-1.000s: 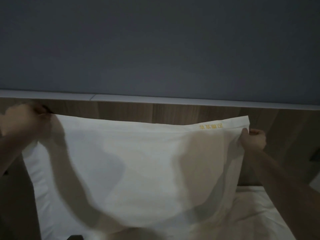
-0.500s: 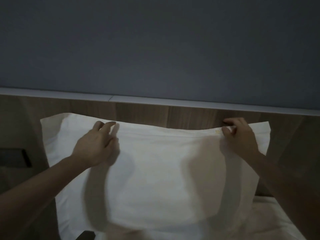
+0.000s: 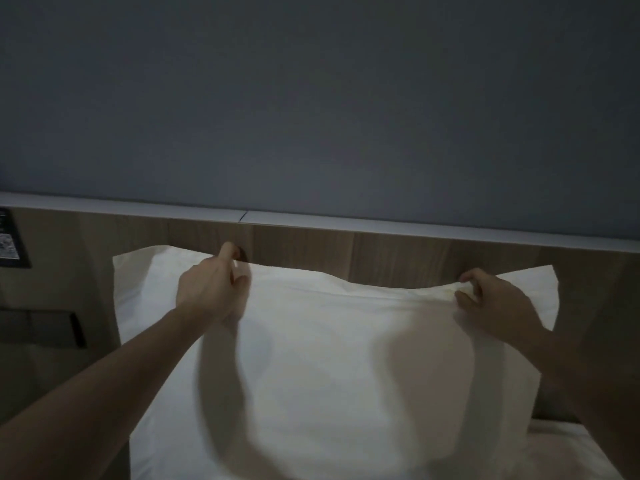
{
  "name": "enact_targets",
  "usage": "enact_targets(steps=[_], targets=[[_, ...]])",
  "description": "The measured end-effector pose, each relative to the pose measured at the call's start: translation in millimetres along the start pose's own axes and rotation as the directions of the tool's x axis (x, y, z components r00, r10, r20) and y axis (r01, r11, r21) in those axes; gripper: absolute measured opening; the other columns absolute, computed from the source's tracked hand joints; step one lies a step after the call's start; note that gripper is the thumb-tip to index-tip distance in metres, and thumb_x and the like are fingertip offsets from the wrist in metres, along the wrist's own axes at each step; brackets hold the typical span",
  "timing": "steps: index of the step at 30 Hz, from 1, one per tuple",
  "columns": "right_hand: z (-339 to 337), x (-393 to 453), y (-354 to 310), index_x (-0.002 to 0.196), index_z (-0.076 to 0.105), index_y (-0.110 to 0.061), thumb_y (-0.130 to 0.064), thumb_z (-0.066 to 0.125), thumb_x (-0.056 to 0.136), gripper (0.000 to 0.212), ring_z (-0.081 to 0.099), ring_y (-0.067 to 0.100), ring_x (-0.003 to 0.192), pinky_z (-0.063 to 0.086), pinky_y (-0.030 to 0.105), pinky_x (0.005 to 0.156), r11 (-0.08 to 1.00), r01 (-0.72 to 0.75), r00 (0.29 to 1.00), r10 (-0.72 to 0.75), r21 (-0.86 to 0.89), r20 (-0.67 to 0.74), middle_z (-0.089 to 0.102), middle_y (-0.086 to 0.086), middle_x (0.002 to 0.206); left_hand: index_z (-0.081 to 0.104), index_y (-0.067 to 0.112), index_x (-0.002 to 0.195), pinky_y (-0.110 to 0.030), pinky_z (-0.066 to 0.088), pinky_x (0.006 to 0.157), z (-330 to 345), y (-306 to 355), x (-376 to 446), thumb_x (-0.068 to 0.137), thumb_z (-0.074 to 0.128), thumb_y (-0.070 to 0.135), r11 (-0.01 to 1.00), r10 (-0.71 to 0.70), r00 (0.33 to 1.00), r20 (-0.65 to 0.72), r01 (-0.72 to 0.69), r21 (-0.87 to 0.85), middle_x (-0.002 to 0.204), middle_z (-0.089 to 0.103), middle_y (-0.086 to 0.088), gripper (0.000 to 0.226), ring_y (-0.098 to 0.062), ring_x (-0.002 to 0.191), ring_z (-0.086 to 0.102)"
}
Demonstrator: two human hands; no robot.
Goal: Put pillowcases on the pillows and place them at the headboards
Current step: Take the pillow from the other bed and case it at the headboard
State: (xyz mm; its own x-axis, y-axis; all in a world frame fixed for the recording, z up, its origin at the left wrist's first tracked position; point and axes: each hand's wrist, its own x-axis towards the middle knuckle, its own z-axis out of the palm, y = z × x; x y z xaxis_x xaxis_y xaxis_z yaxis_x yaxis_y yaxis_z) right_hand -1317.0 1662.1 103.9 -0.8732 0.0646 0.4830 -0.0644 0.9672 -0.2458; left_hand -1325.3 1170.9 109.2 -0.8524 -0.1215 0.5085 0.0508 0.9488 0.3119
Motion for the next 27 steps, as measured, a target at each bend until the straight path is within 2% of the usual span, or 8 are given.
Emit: enact_targets(steps=[4,8,12,18,20,22,25,27], targets=[[-1.7,0.0,9.0,0.110,0.064,-0.021,-0.028,0.071,0.086,0.026,0.068,0.035,0.092,0.050,0.041,0.080,0.992,-0.110,0.994,0.109,-0.055,-0.028,0.069,0.004,0.089,0.059,0.025,0.108,-0.034,0.038,0.063,2.7,6.5,2.3,0.099,0.057,0.035,0.999,-0.005,0.998,-0.061,0.008,0.046,0.085,0.071,-0.002,0.014,-0.026,0.069,0.053],[-2.0,6.3,15.3,0.102,0.064,-0.023,-0.029,0.072,0.083,0.022,0.067,0.033,0.090,0.041,0.034,0.071,0.986,-0.151,0.988,0.152,-0.071,-0.004,0.066,0.002,0.088,0.070,0.029,0.100,-0.033,0.037,0.065,3.9,3.7,7.8,0.098,0.060,0.037,0.995,0.043,0.996,-0.072,-0.036,0.094,0.096,0.074,-0.001,0.013,-0.028,0.079,0.063],[-1.4,13.2,18.7,0.090,0.062,-0.027,-0.026,0.073,0.077,0.017,0.062,0.025,0.086,0.044,0.033,0.070,0.981,-0.185,0.980,0.189,-0.063,0.061,0.067,0.001,0.091,0.071,0.027,0.097,-0.033,0.038,0.065,7.6,0.8,8.5,0.100,0.060,0.037,0.994,0.082,0.992,-0.093,-0.075,0.074,0.099,0.075,-0.002,0.015,-0.028,0.082,0.066],[-2.1,9.4,21.8,0.090,0.060,-0.037,-0.012,0.077,0.076,0.033,0.058,0.015,0.073,0.047,0.035,0.067,0.999,0.018,0.997,-0.021,0.039,0.077,0.056,-0.009,0.072,0.064,0.021,0.098,-0.034,0.036,0.060,-3.9,-1.4,11.0,0.102,0.059,0.030,0.995,0.100,0.976,-0.196,-0.097,0.026,0.098,0.071,-0.003,0.010,-0.027,0.069,0.057],[-5.1,8.2,22.2,0.093,0.061,-0.041,-0.020,0.077,0.082,0.028,0.060,0.012,0.075,0.049,0.034,0.071,0.999,-0.024,0.990,0.020,0.030,0.136,0.063,-0.009,0.074,0.061,0.021,0.096,-0.034,0.036,0.059,-3.6,-3.3,8.7,0.102,0.058,0.029,0.995,0.099,0.975,-0.198,-0.097,0.020,0.097,0.071,-0.003,0.011,-0.023,0.065,0.049],[-8.4,9.3,22.7,0.103,0.067,-0.035,-0.029,0.074,0.087,0.018,0.065,0.016,0.085,0.048,0.032,0.077,0.998,-0.061,0.975,0.067,-0.035,0.211,0.072,-0.006,0.089,0.059,0.020,0.097,-0.035,0.037,0.059,-3.4,-2.3,5.3,0.103,0.055,0.028,0.996,0.085,0.977,-0.197,-0.087,0.002,0.095,0.071,-0.004,0.011,-0.022,0.064,0.046],[-14.2,15.1,24.7,0.116,0.072,-0.029,-0.034,0.069,0.089,0.027,0.068,0.022,0.109,0.051,0.032,0.092,0.992,-0.019,0.949,0.056,-0.121,0.311,0.076,-0.004,0.111,0.061,0.021,0.102,-0.036,0.037,0.061,-3.2,0.3,1.1,0.105,0.053,0.029,0.997,0.057,0.979,-0.194,-0.064,-0.030,0.094,0.070,-0.004,0.012,-0.021,0.065,0.045],[-19.5,17.7,20.8,0.110,0.074,-0.029,-0.033,0.067,0.090,0.021,0.069,0.020,0.108,0.050,0.028,0.092,0.989,0.005,0.918,0.054,-0.147,0.393,0.076,-0.006,0.107,0.059,0.022,0.100,-0.036,0.038,0.062,-2.8,0.3,0.8,0.105,0.052,0.031,0.998,0.044,0.980,-0.192,-0.053,-0.040,0.094,0.070,-0.004,0.012,-0.022,0.066,0.046]])
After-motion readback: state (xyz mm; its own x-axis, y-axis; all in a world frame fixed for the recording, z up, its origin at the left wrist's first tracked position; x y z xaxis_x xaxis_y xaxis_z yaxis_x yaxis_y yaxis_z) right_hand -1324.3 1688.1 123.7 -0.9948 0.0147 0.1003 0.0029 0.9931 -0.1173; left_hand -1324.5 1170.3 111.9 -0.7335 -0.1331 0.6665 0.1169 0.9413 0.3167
